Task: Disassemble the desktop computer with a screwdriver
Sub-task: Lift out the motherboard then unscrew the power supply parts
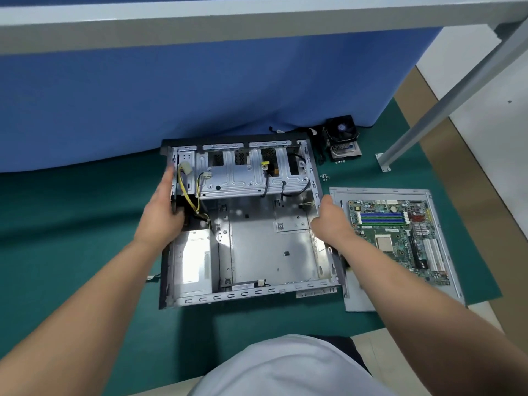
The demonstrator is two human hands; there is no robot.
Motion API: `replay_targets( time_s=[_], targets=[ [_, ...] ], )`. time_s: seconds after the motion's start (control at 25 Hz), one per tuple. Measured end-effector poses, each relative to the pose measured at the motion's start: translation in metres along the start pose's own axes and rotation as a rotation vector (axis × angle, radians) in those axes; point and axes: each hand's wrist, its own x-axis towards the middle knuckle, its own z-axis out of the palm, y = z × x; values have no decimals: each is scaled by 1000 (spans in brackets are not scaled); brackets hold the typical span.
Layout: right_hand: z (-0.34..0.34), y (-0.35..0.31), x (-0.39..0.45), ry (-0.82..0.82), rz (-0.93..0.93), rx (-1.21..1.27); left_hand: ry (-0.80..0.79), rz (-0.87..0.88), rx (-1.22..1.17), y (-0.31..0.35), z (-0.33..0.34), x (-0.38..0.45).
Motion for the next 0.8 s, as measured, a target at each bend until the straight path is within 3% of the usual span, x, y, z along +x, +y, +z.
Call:
replay_targets(
  time_s=[0.24,0.4,0.52,0.8],
  targets=[
    [5,2,-1,71,-2,-1,-183,-274,-303,-48,-17,-10],
    [15,4,-4,176,-5,7,-138,-237,-399,-52,-25,-6],
    [17,4,-2,210,17,-11,-96,-171,-290,-48,-46,10],
    [18,5,0,237,18,-39,71,62,266,-17,-58,57]
  ],
)
